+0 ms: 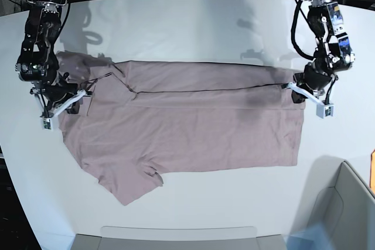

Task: Fold the T-shirt properly
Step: 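Lift the shoulder edge and fold it over toward the hem, then lower the folded edge and open both grippers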

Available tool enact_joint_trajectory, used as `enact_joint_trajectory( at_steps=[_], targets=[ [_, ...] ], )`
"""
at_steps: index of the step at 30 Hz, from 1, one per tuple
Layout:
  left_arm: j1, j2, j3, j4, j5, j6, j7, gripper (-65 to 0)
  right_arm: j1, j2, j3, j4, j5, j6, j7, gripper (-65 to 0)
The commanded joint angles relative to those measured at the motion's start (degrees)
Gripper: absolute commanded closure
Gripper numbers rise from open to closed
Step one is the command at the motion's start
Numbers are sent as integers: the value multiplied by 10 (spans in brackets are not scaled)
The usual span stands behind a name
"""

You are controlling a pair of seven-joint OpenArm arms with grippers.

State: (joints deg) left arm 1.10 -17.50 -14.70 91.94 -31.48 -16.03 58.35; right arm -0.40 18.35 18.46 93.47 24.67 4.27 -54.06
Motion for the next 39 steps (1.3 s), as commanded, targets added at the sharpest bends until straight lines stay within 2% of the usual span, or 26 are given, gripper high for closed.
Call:
enact_joint_trajectory(
  at_steps=[1, 5, 9, 13, 15, 20, 28, 39],
  targets=[
    [-11, -7, 11, 8, -6, -2, -11, 0, 19, 3, -12, -7, 3, 3, 10, 0],
    [-37, -6, 69, -22, 52, -2, -15, 0, 48, 3, -50, -86, 3, 0, 10, 0],
    [-55, -6, 118, -125, 126, -2, -56, 0, 59, 4, -62, -158, 3, -1, 10, 0],
    [-39, -8, 120, -173, 145, -5, -56, 0, 19, 11, -73, -158, 3, -1, 9, 0],
    [14, -11, 121, -173, 145, -5, -56, 0, -7, 27, -79, -140, 3, -1, 9, 0],
    [127, -29, 124, -158, 144, -5, -58, 0, -68, 32, -77, -81, 3, 0, 7, 0],
    [302, -29, 120, -44, 144, -5, -56, 0, -142, 71, -73, -46, 5, 1, 7, 0],
    [389, -29, 119, 35, 144, -5, -56, 0, -237, 78, -72, 20, 6, 1, 8, 0]
  ],
)
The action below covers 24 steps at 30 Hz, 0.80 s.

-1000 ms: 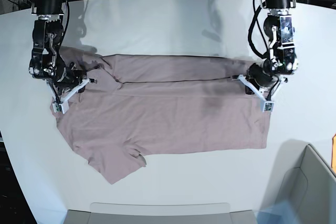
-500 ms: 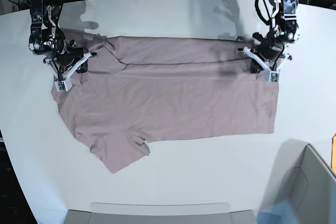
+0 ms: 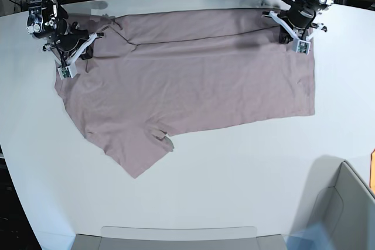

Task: Fold the T-shirt properly
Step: 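Lower the folded edge and open both grippers, then move the right gripper to the sleeve and the left to the hem corner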

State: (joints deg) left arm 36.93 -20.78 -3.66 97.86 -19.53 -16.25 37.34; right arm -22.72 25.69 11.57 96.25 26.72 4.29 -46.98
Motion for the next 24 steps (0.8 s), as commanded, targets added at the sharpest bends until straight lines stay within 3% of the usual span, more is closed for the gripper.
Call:
enact_joint_trajectory(
  at_steps=[1, 6, 10, 17, 24],
  targets=[
    [34, 3, 8, -19, 24, -3, 153, 0, -17, 5, -4, -5, -14, 1, -62, 0],
    [29, 8, -23, 16, 24, -2, 153, 0, -14, -3, 5, 2, -14, -1, -61, 0],
    [-19, 8, -37, 40, 24, -2, 157, 0, -4, -39, 53, 46, -17, -1, -64, 0],
    [-70, 7, -71, 114, 24, -2, 244, 0, -5, -56, 130, 135, -17, -1, -64, 0],
    [-71, 7, -110, 134, 24, -2, 247, 0, 37, -78, 164, 176, -16, 0, -64, 0]
  ],
)
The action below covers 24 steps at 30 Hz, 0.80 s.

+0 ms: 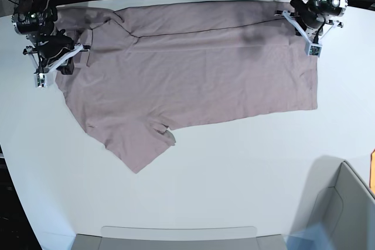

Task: Fold the T-shirt properly
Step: 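Move the right gripper to the sleeve and the left to the hem corner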

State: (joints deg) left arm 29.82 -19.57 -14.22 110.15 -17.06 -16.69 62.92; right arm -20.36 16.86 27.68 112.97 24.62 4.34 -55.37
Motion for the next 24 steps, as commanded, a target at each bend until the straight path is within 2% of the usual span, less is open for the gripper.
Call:
enact_joint_trajectory(
  at_steps=[1, 5, 8, 10, 14, 18, 22, 24],
  targets=[
    [-2, -5, -4, 11, 0, 2, -9, 0, 31, 11, 2, 1, 5, -1, 20, 0],
    [-41, -3, -3, 9, 0, 2, -4, 0, 146, 22, -39, -71, 4, 0, 20, 0],
    [-58, -1, -2, 9, 0, 2, -3, 0, 257, 45, -108, -194, -3, -1, 20, 0],
    [-65, 0, -2, 8, 0, 2, 8, 0, 323, 46, -157, -285, -33, -1, 24, 0],
    [-93, 8, -3, 7, 0, 4, 26, 0, 414, 32, -246, -461, -114, -2, 101, 0],
    [-114, 24, -4, 7, 0, 5, 44, 0, 436, 27, -283, -563, -129, -2, 118, 0],
    [-129, 40, -3, 7, 0, 5, 49, 0, 392, 31, -282, -547, -129, -1, 92, 0],
    [-135, 44, -3, 7, 0, 6, 49, 0, 361, 47, -280, -507, -129, -1, 66, 0]
  ],
)
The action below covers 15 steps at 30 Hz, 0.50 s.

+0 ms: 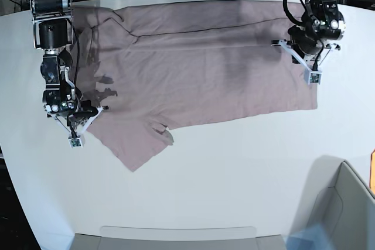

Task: Fold the T-shirt properly
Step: 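Move the right gripper to the sleeve and the left to the hem corner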

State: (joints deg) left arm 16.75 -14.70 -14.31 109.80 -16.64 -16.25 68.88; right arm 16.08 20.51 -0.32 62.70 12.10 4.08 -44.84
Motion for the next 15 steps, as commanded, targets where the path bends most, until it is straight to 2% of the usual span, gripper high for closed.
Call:
enact_joint_trajectory(
  at_steps=[1, 5, 10, 15],
  targets=[
    [-4, -3, -2, 10, -5, 1, -11, 0, -27, 19, 0, 28, -3, 2, -47, 0],
    [-6, -1, -2, 3, -5, 1, -11, 0, -92, 35, 1, 140, -3, 2, -58, 0],
    [-24, -1, 2, -3, -5, 1, -11, 0, -81, 30, 32, 183, -3, 2, -54, -8],
    [-25, -1, -2, -3, -5, 1, -11, 0, -18, 16, 52, 181, -3, 4, -41, -198]
  ],
)
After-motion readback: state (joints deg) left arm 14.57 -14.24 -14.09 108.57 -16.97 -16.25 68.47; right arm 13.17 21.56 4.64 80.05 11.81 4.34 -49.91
